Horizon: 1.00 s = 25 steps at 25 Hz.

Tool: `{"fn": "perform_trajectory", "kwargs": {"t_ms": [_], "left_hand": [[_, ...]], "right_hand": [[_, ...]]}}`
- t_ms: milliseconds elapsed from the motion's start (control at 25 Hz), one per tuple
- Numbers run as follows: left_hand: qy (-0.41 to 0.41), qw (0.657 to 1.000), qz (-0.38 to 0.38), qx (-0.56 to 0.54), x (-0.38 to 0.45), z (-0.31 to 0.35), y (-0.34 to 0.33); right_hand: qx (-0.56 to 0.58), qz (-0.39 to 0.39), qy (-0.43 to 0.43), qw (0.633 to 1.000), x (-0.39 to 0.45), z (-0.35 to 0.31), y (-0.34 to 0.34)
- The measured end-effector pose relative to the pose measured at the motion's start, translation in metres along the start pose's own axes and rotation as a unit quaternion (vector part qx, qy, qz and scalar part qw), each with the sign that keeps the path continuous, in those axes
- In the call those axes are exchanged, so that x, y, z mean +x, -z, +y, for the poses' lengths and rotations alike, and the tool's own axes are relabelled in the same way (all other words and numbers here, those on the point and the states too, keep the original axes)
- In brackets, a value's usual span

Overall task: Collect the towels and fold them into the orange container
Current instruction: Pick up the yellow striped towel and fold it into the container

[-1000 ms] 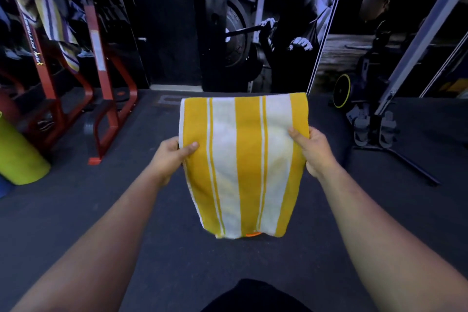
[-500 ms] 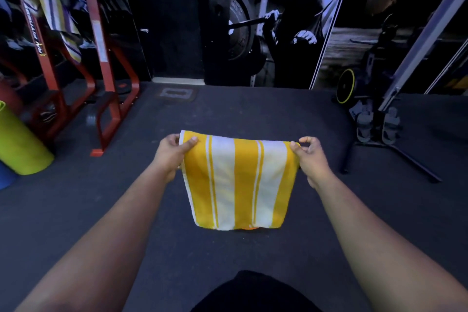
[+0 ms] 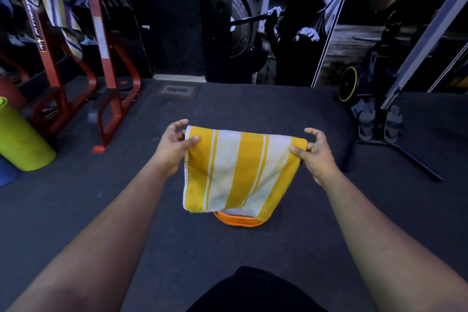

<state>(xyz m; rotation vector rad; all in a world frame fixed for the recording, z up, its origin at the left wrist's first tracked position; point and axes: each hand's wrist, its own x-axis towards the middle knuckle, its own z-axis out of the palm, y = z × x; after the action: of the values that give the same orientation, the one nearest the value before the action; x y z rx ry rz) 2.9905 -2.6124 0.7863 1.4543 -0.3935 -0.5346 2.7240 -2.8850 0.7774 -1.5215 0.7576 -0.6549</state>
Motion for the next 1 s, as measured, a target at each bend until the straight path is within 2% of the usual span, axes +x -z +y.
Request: {"fn": "perform_trajectory", "kwargs": {"t_ms": [120,280,400,480,600,680,840,880,920,1000], "left_hand": [[-0.023,0.996,0.019,0.088,0.0,0.001,-0.001],[-0.048,0.984,0.047,0.167,0.01,0.005,-0.001],[-0.017,0.974,-0.007,0.227,0.014,0.009,0.006],[-0.029,0.95,-0.031,0.311,0.014,0.014,0.007],[-0.088,0.882,-0.004,0.463,0.016,0.017,0.006],[-0.107,0.848,0.01,0.52,0.016,0.018,0.006],[-0.105,0.821,0.034,0.56,0.019,0.023,0.008],[-0.091,0.83,0.034,0.549,0.02,0.021,0.009],[-0.077,0.861,0.026,0.502,0.021,0.02,0.009],[-0.042,0.947,0.004,0.318,0.019,0.018,0.011]], "right_hand": [[-0.021,0.043,0.019,0.999,0.011,-0.003,-0.001],[-0.067,-0.03,0.019,0.997,0.022,-0.004,0.001],[-0.146,-0.06,0.028,0.987,0.028,0.0,-0.001],[-0.219,-0.034,0.043,0.974,0.034,0.003,-0.001],[-0.315,-0.02,0.07,0.946,0.039,-0.004,-0.003],[-0.356,-0.017,0.088,0.93,0.038,-0.014,-0.006],[-0.414,-0.011,0.117,0.903,0.038,-0.023,-0.004],[-0.421,-0.008,0.121,0.899,0.038,-0.024,-0.002],[-0.419,-0.003,0.123,0.9,0.038,-0.025,-0.001],[-0.361,0.018,0.129,0.923,0.036,-0.028,0.0]]}}
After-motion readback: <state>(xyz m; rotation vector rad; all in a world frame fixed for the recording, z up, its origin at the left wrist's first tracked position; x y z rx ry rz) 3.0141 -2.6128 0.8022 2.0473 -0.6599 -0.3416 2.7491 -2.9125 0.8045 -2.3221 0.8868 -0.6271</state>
